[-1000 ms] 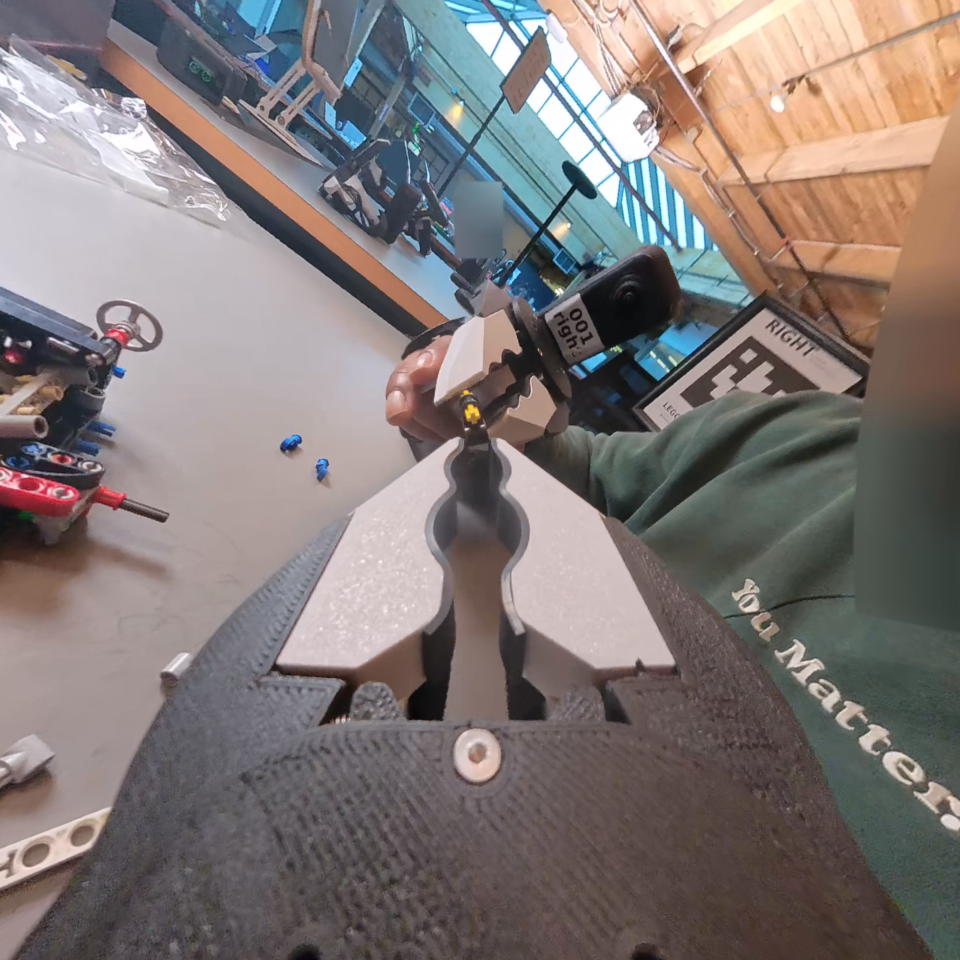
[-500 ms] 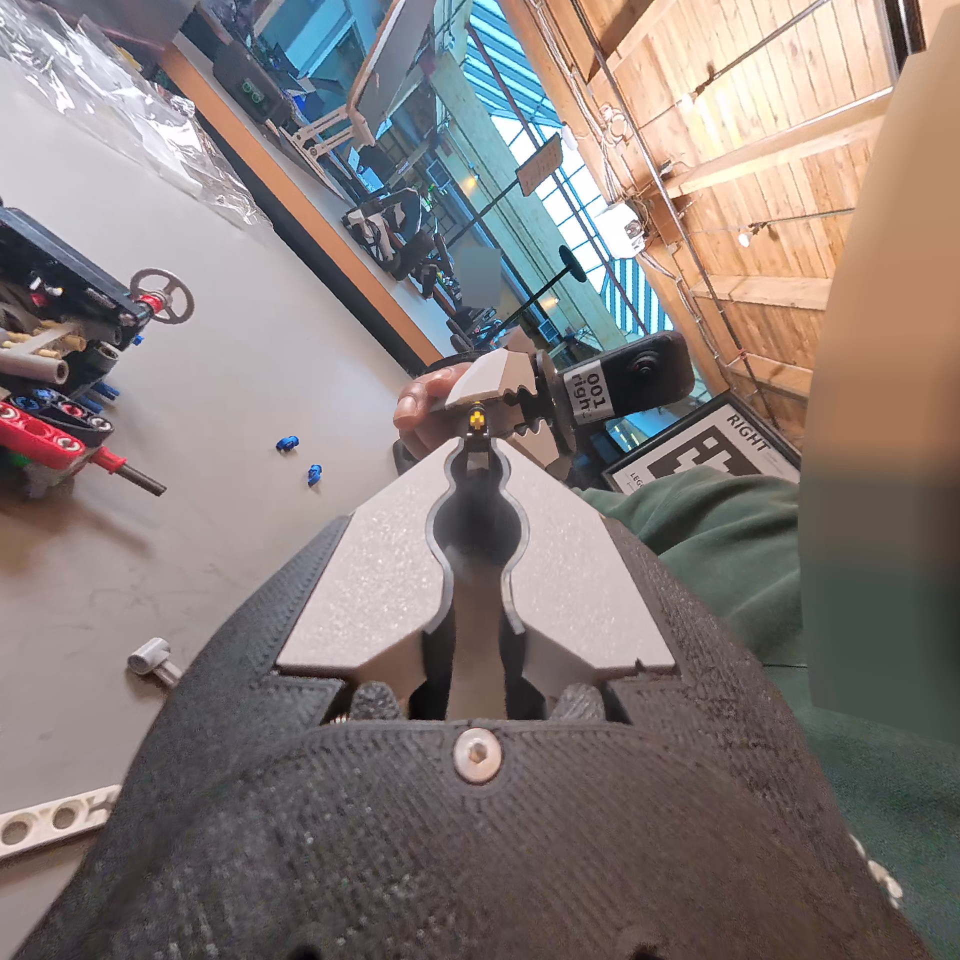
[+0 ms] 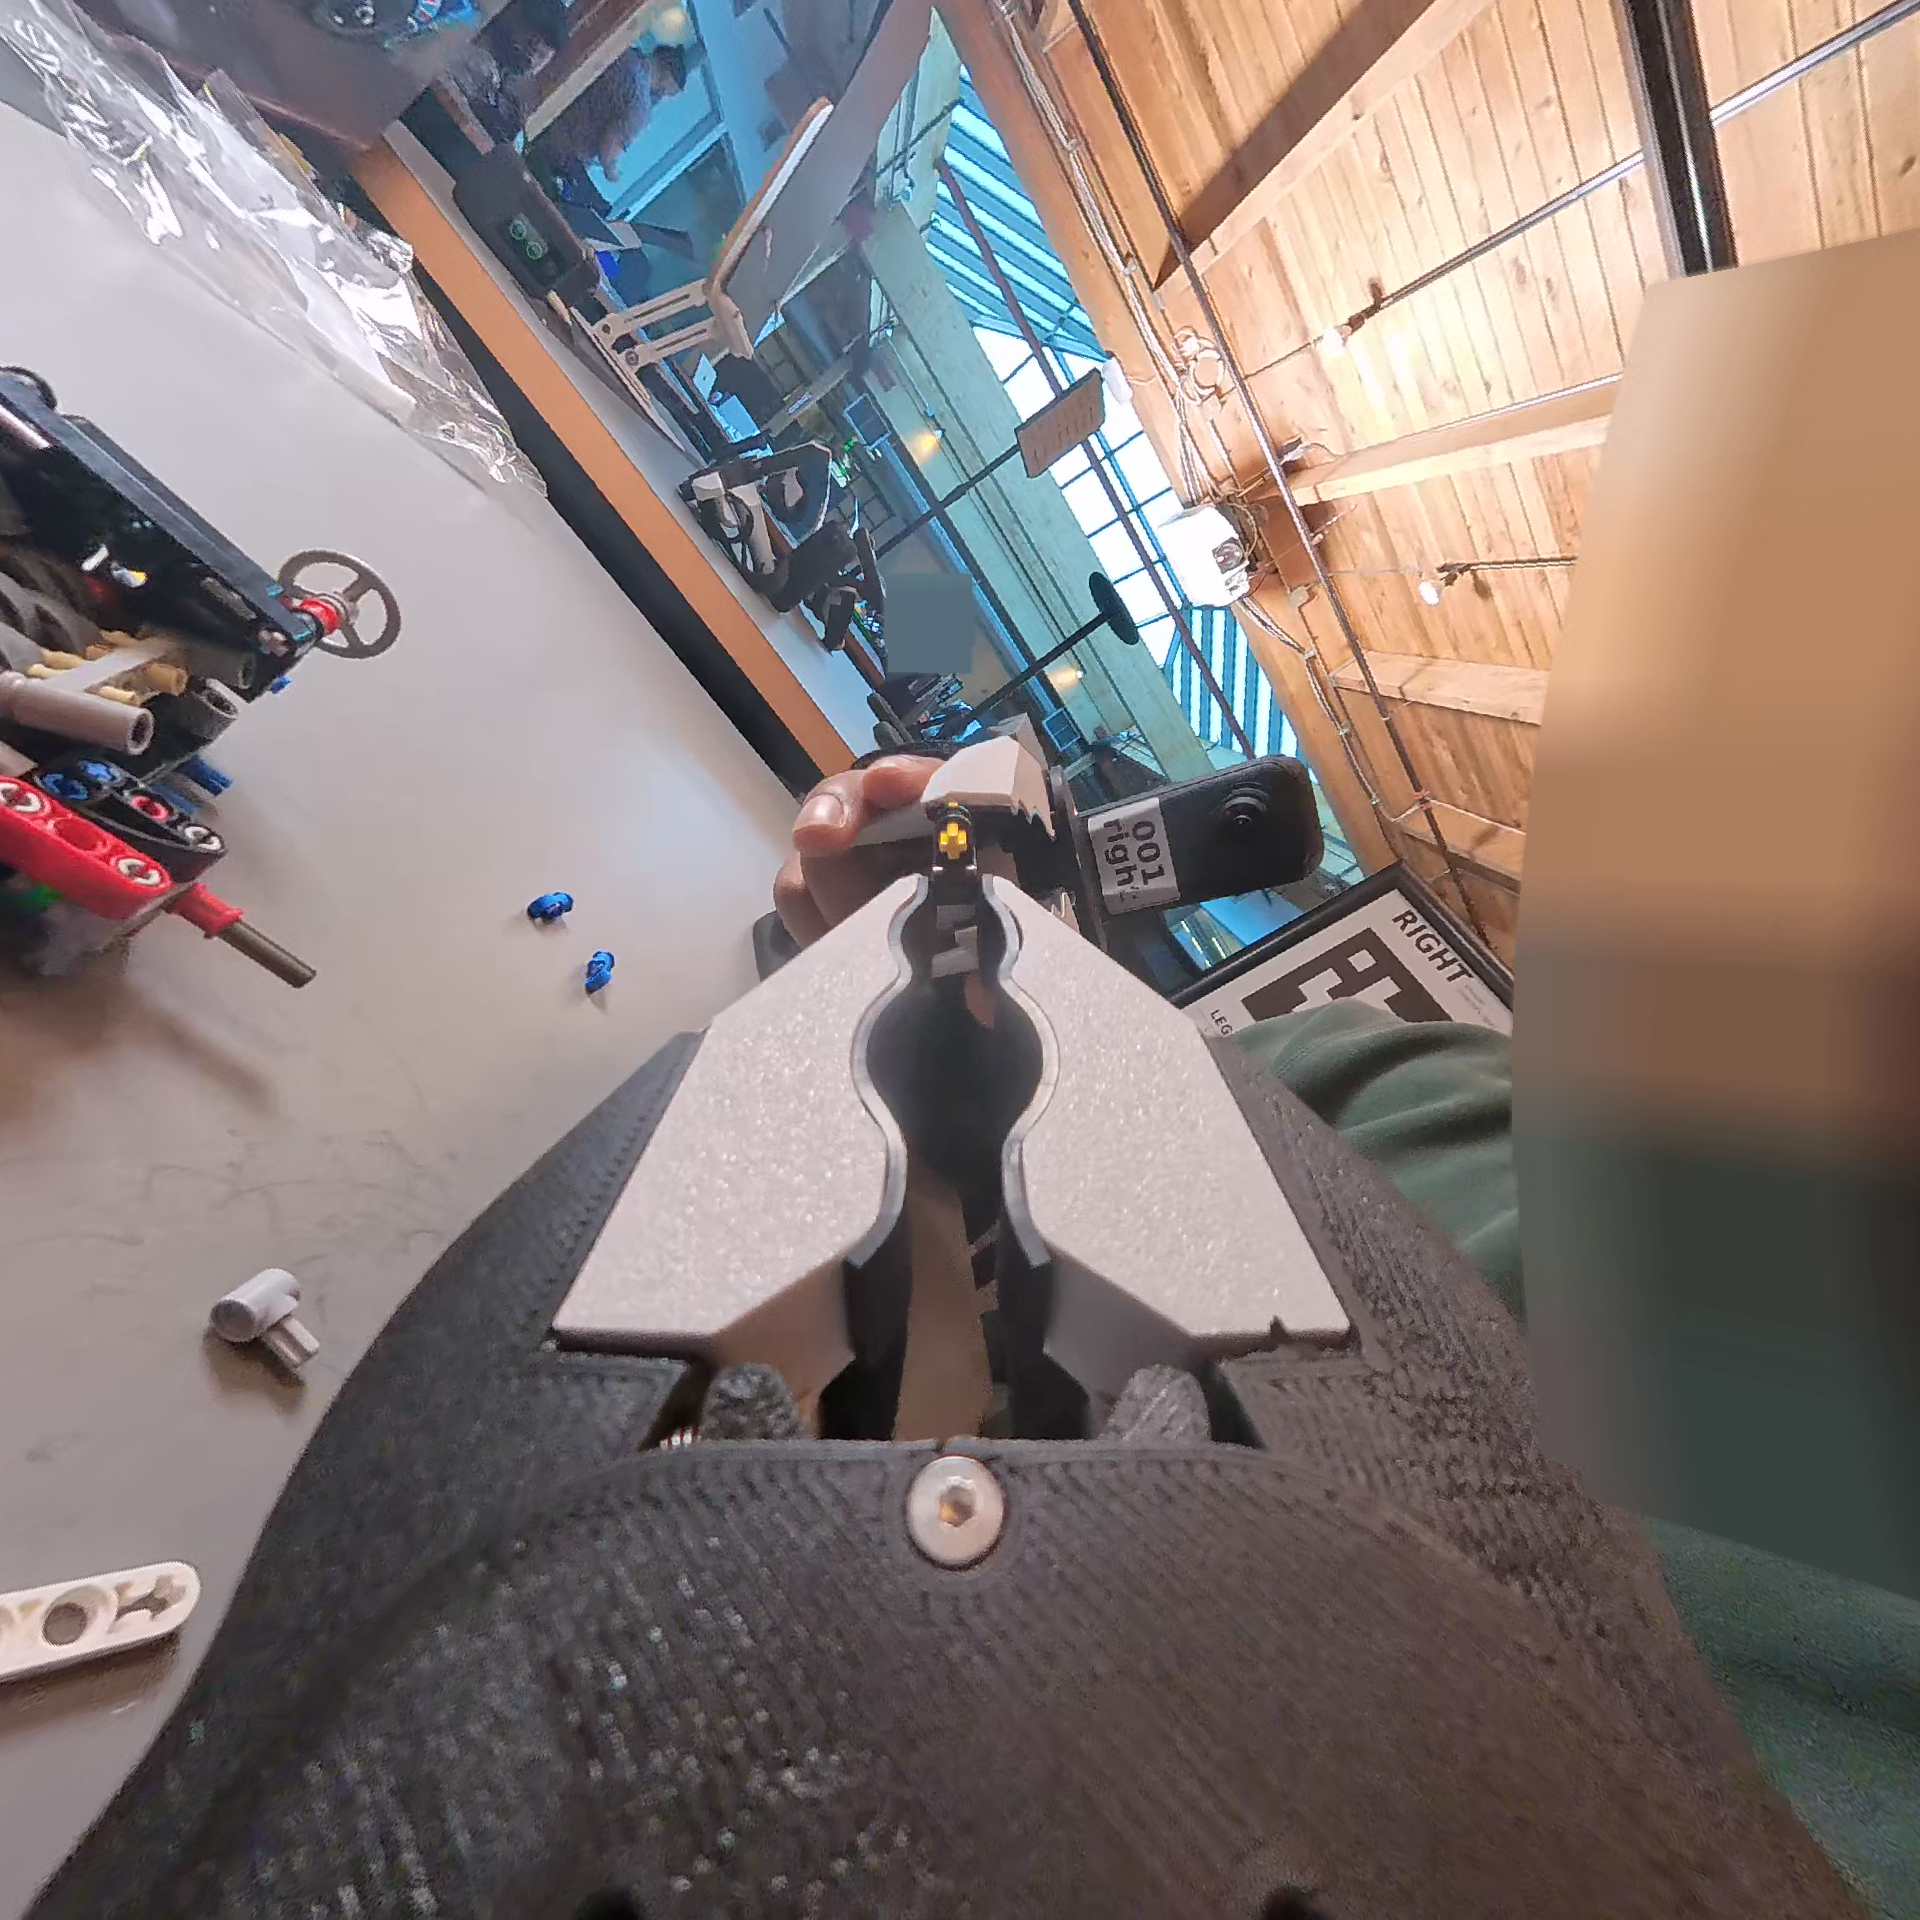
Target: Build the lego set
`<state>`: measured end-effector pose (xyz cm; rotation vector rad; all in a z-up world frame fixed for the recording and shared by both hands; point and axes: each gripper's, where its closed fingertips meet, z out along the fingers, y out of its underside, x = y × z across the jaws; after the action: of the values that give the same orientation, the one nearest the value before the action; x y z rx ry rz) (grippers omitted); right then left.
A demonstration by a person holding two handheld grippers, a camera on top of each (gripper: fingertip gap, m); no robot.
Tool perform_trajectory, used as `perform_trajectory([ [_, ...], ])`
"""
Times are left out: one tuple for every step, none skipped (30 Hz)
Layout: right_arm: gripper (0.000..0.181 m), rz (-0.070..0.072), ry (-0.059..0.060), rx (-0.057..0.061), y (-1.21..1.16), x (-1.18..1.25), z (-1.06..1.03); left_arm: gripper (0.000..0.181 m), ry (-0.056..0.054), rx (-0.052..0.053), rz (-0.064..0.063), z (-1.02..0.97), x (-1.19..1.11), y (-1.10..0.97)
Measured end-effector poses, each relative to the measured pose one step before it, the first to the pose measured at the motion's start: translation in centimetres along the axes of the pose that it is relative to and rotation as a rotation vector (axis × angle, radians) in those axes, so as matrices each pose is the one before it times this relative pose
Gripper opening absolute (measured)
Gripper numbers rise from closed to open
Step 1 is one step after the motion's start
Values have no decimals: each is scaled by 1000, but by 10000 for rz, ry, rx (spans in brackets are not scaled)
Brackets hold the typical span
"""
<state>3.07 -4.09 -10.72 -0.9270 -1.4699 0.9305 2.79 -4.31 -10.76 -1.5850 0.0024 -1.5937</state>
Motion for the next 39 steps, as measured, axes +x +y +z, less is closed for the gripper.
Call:
perform_trajectory([
  [21, -35, -22, 46, -71, -80, 8, 4, -21, -25, 92, 15, 55, 28],
  [21, -3, -12, 82, -127, -57, -10, 4, -38, -24, 99, 12, 17, 14],
  [20, 9, -6, 84, -127, -26, -21, 4, -17, -12, 108, 2, 51, 2],
  [20, 2, -18, 47, -77, -36, -17, 4, -1, -19, 87, 5, 67, 4],
  [20, -9, -6, 45, -78, -20, -8, 4, -24, -16, 78, 12, 28, 15],
  [20, -17, -14, 57, -103, -48, -27, 4, -29, -26, 65, 18, -3, 22],
  [20, -11, -29, 37, -71, -60, -3, 4, -24, -24, 47, 16, 0, 48],
  [20, -15, -15, -12, 10, -48, 16, 4, -10, -28, 26, 36, 13, 47],
  [20, -37, 10, 0, -5, -23, 6, 4, -12, -2, 28, 4, 9, 13],
  [20, -37, 8, 5, -8, -18, -1, 5, -6, -20, 22, -1, 1, 15],
  [20, -7, -8, 1, -5, -17, -9, 5, -21, -16, 36, -6, -1, 10],
  [20, 10, -9, -10, 14, -18, 13, 5, -33, -30, 44, 3, -11, 32],
  [20, 21, -15, 3, 13, -21, 1, 5, -23, -38, 41, 8, -7, 31],
  [20, 20, -26, 16, -5, -37, -10, 5, -7, -28, 25, -17, 17, 14],
  [20, 22, -8, 13, -5, -22, 8, 5, -17, -39, 19, 1, -7, 34],
  [20, 16, -2, -9, 34, -10, 14, 5, -40, -24, 34, 0, -38, 25],
  [20, -15, -2, -20, 52, -11, 8, 5, -37, -16, 27, -12, -41, 9],
  [20, -26, -8, -22, 48, 2, 16, 5, -19, -5, -3, -13, -27, -16],
  [20, -31, 5, -29, 41, 30, -1, 5, 1, 19, -21, -10, -21, -29],
  [20, -1, 41, -28, 18, 113, -6, 5, 25, 34, -36, 6, 11, -33],
  [20, 43, 83, -30, 44, 194, -12, 5, 24, 36, -48, 12, 5, -18],
  [20, 65, 131, -55, 108, 290, -3, 5, -20, 61, -18, -1, -50, -58],
  [22, 76, 106, -77, 149, 234, 26, 5, -41, 75, 1, -18, -85, -58],
  [22, 71, 53, -57, 99, 86, 56, 5, 8, 69, -21, 5, -16, -47],
  [24, 6, 8, -13, -5, -88, 96, 5, 42, 50, -41, 36, 23, -22],
  [23, -93, 18, 9, -81, -169, 108, 5, 21, 7, -25, 60, -10, 64],
  [22, -163, 100, -36, -26, -87, 129, 5, 16, -39, 7, 75, 4, 149],
  [18, -212, 186, -131, 128, 121, 95, 5, 3, -45, 9, 57, -12, 139],
  [17, -174, -3, -42, 62, -16, -15, 5, 48, -45, -4, -1, 42, 85],
  [16, -6, -132, 50, -49, -68, -119, 4, 109, -112, -49, 30, 107, 134],
  [15, 72, -255, 64, -71, -165, -160, 5, 144, -200, -52, 61, 170, 229],
  [15, 16, -318, 73, -101, -236, -193, 5, 180, -310, -53, 77, 214, 350],
  [16, -23, -382, 56, -59, -359, -208, 6, 189, -452, -42, 77, 197, 510],
  [16, 29, -506, 25, 1, -566, -174, 12, 129, -496, 19, 12, 137, 526],
  [15, 119, -621, 18, 43, -736, -188, 18, 97, -440, 181, -83, 189, 437],
  [16, 217, -630, 42, 43, -758, -193, 21, 70, -498, 376, -136, 253, 502],
  [16, 307, -618, 17, 104, -729, -192, 24, -55, -557, 623, -141, 183, 590],
  [16, 363, -596, -1, 166, -684, -160, 27, -235, -525, 839, -110, 37, 590],
  [16, 390, -623, -9, 228, -749, -119, 30, -226, -511, 942, -12, 127, 656],
])
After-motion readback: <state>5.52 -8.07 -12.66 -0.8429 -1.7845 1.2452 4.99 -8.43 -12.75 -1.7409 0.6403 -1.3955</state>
